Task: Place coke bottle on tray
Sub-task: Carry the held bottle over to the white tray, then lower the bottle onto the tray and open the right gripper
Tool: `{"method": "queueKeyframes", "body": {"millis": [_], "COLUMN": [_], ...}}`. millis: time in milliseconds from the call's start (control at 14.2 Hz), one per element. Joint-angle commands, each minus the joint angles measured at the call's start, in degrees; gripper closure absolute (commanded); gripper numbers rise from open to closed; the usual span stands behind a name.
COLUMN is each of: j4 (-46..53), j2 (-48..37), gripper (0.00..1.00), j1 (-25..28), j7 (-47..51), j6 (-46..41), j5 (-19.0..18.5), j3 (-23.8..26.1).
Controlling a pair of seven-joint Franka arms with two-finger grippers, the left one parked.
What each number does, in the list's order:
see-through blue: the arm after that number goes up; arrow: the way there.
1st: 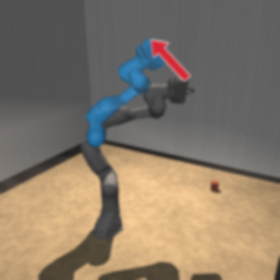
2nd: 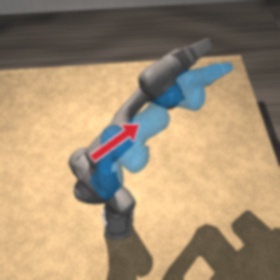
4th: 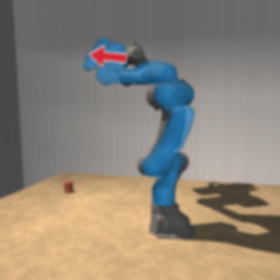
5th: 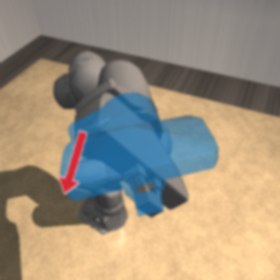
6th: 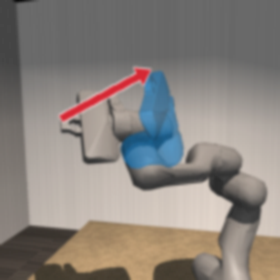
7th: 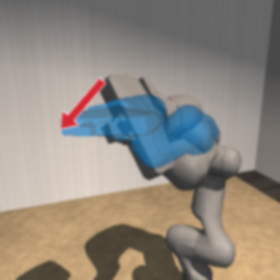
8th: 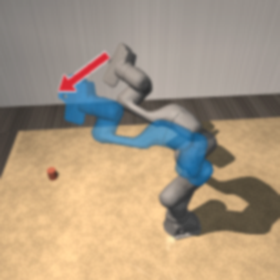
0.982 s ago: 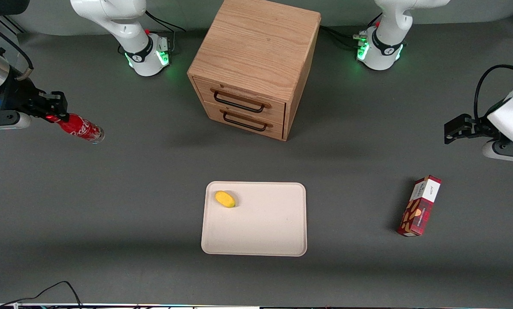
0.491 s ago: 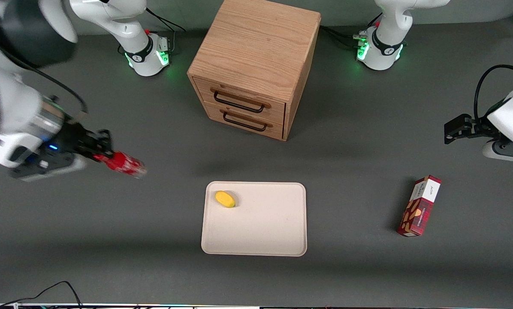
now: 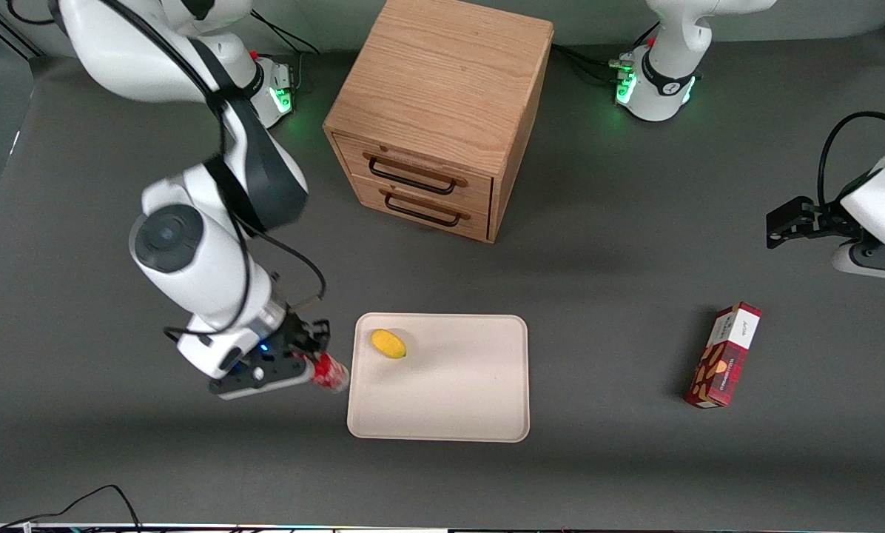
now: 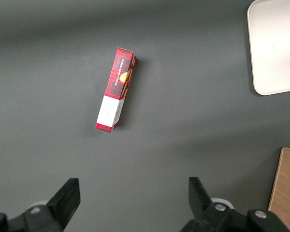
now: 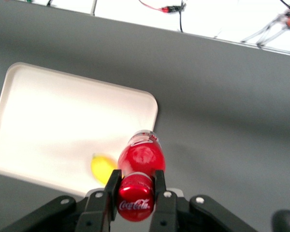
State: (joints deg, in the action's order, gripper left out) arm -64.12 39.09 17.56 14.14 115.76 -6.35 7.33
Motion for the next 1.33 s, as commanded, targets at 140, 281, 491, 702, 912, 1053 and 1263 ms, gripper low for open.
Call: {"method": "queueKeyframes", "body": {"millis": [140, 281, 491, 702, 912, 1053, 1263], "j4": [5.1, 5.2, 4.6, 2.5, 2.3, 2.3, 2.3], "j2": [8.1, 9.9, 10.7, 10.7, 11.4, 11.9, 11.9], "gripper": [1.00, 1.00, 1.00, 1.00, 1.00, 0.66, 0.03], "j1": [1.5, 3.3, 5.6, 5.6, 5.5, 5.3, 5.1], "j7": [1.7, 3.0, 3.9, 3.9, 3.8, 3.8, 3.9], "j6": [10.3, 11.6, 11.8, 11.8, 11.8, 11.8, 11.8], "j5": [-1.5, -1.9, -1.8, -2.0, -2.0, -1.8, -1.8], "j3": [-0.9, -2.5, -4.2, -4.2, -4.2, -4.2, -4.2]}}
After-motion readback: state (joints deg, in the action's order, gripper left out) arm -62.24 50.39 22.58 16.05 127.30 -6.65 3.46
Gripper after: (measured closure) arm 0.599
